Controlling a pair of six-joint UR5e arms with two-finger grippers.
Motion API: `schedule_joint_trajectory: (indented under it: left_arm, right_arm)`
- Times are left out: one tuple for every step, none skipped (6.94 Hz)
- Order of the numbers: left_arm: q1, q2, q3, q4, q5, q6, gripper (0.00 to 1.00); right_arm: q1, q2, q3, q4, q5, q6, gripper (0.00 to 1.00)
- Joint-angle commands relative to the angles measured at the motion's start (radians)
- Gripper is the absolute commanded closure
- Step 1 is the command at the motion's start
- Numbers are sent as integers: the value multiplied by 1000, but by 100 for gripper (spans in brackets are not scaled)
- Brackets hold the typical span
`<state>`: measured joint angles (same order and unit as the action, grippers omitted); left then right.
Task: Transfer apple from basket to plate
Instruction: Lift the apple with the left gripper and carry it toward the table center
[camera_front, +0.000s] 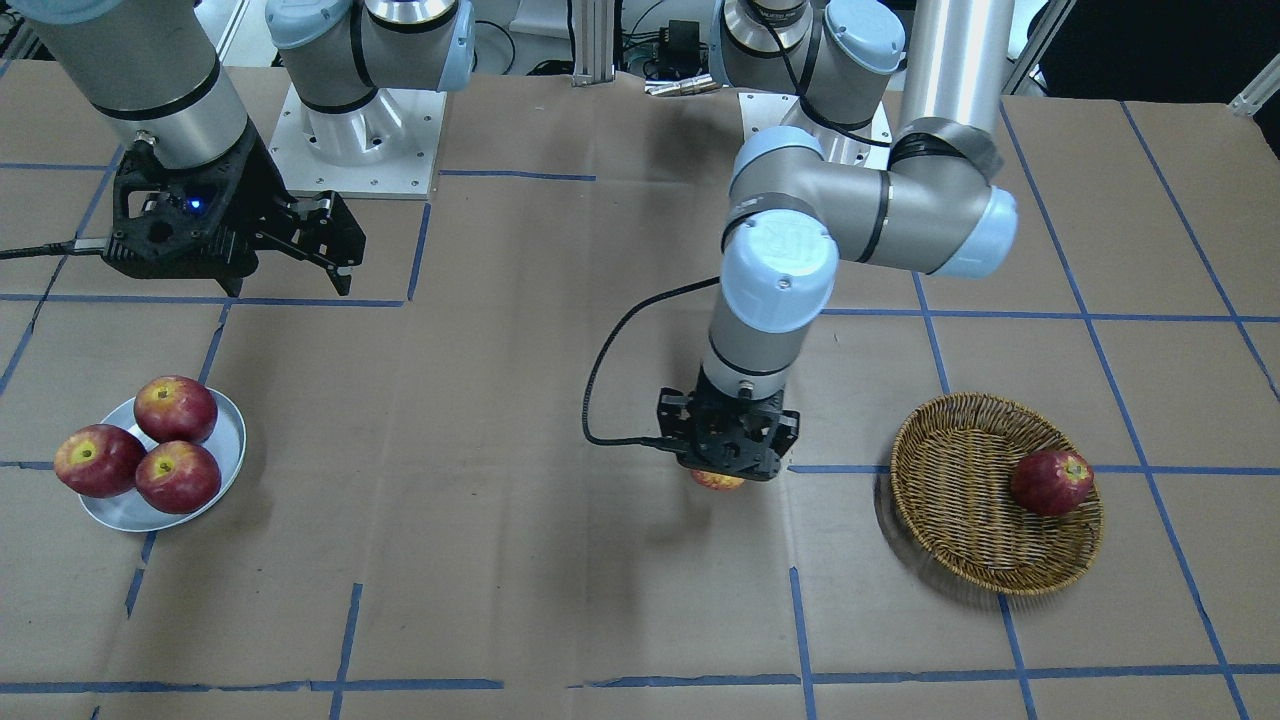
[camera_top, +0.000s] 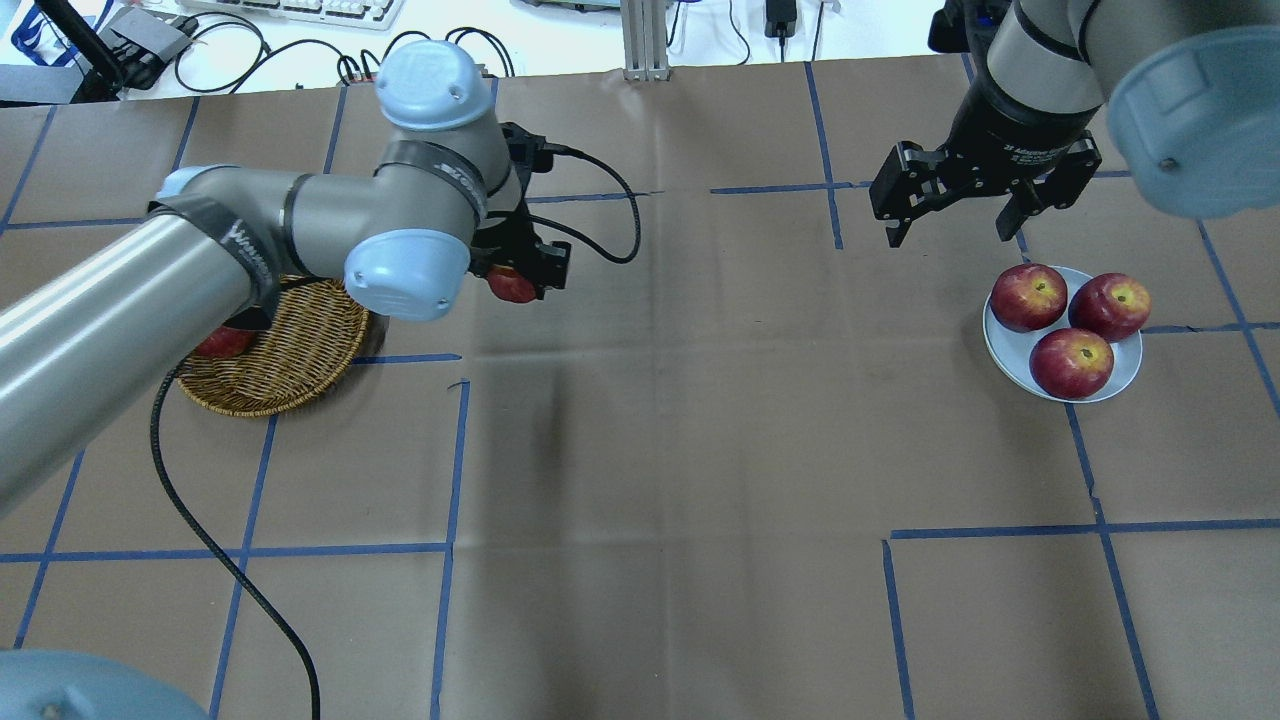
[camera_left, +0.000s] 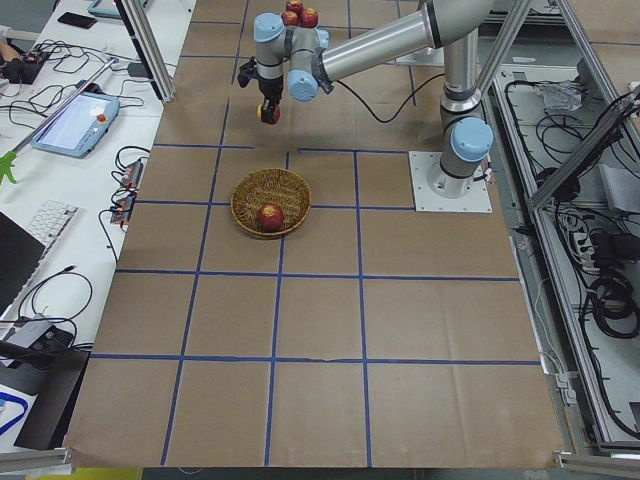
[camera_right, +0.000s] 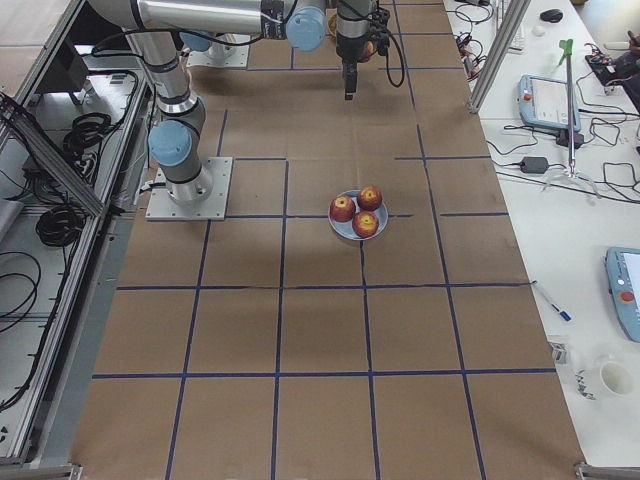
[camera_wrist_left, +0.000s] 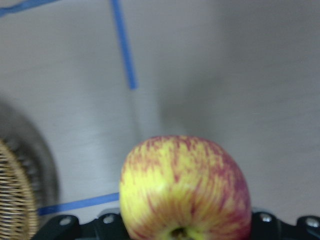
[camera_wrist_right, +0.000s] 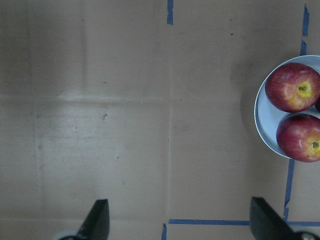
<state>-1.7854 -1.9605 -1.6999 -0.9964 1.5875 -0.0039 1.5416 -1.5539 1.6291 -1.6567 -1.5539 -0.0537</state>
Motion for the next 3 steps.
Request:
schedule_joint_trajectory:
  left_arm:
    - [-101, -76, 32, 51, -4, -70, 58]
    - [-120, -104, 51, 51, -6, -71, 58]
    - [-141, -136, 61, 54, -3, -83, 58]
  right_arm:
    - [0, 0, 0, 0, 0, 0, 0]
    - [0, 0, 0, 0, 0, 0, 0]
    - [0, 0, 0, 0, 0, 0, 0]
